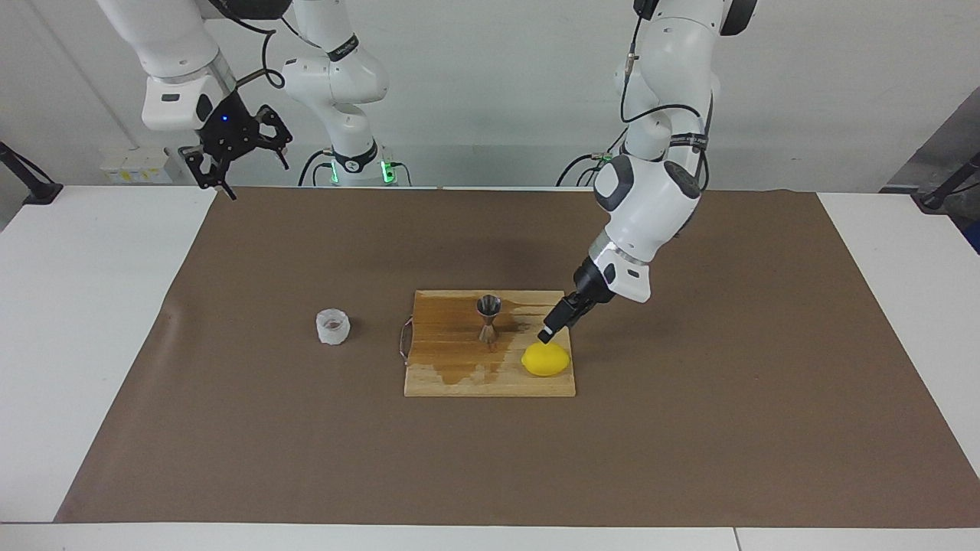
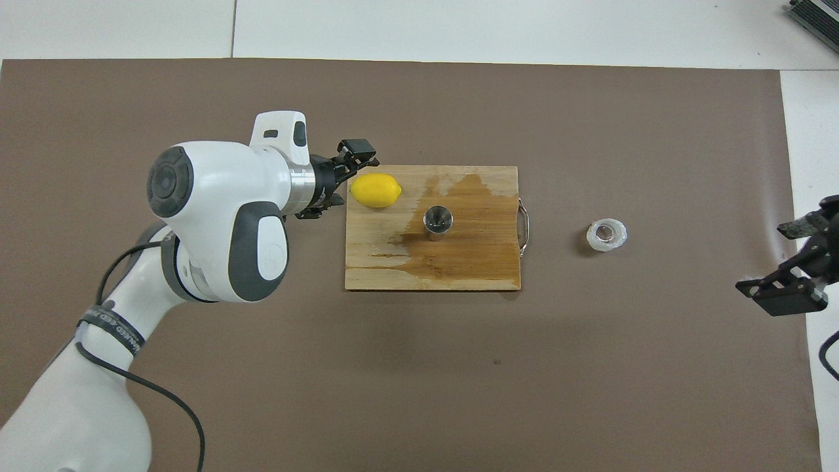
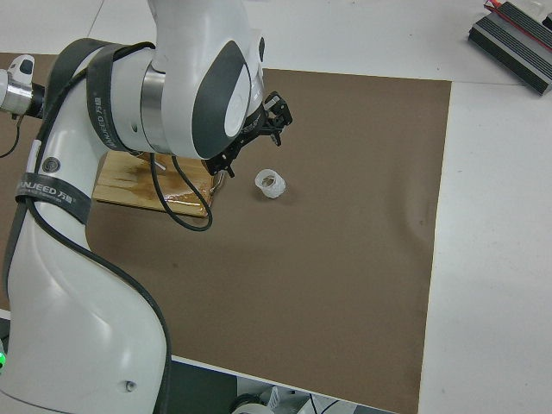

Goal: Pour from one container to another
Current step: 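Withdraw the left gripper while the right gripper reaches the white cup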

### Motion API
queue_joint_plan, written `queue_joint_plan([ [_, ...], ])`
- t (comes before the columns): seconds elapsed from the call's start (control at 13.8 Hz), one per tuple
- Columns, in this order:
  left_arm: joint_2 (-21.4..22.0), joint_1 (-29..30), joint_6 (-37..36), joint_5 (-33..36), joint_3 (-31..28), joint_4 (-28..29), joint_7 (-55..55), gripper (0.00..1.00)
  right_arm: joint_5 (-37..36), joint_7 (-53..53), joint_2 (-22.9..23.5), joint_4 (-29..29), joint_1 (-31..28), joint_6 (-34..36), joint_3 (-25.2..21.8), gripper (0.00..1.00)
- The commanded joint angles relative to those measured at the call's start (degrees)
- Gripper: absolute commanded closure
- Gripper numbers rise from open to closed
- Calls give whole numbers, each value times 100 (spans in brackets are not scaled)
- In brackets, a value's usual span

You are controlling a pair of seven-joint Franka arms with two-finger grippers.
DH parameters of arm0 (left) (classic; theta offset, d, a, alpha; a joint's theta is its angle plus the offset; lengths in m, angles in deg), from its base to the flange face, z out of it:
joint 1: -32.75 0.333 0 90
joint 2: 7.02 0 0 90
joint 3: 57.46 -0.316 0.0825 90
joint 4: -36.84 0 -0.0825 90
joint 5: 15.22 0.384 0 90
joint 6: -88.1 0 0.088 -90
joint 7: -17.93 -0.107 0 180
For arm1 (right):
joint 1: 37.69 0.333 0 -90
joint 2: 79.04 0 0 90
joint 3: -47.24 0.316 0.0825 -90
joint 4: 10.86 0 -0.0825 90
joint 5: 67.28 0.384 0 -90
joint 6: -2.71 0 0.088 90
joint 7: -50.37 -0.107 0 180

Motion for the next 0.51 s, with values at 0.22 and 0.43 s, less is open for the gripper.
queue_joint_plan([
  [0.22,722,882,-1652,1753,9,-130,-1623,0,1030,2717,-107,1199,-366,-1470,7,0],
  [0.43,1170,1156,-2461,2571,18,-191,-1879,0,2127,4526,761,1201,-822,-1630,7,0],
])
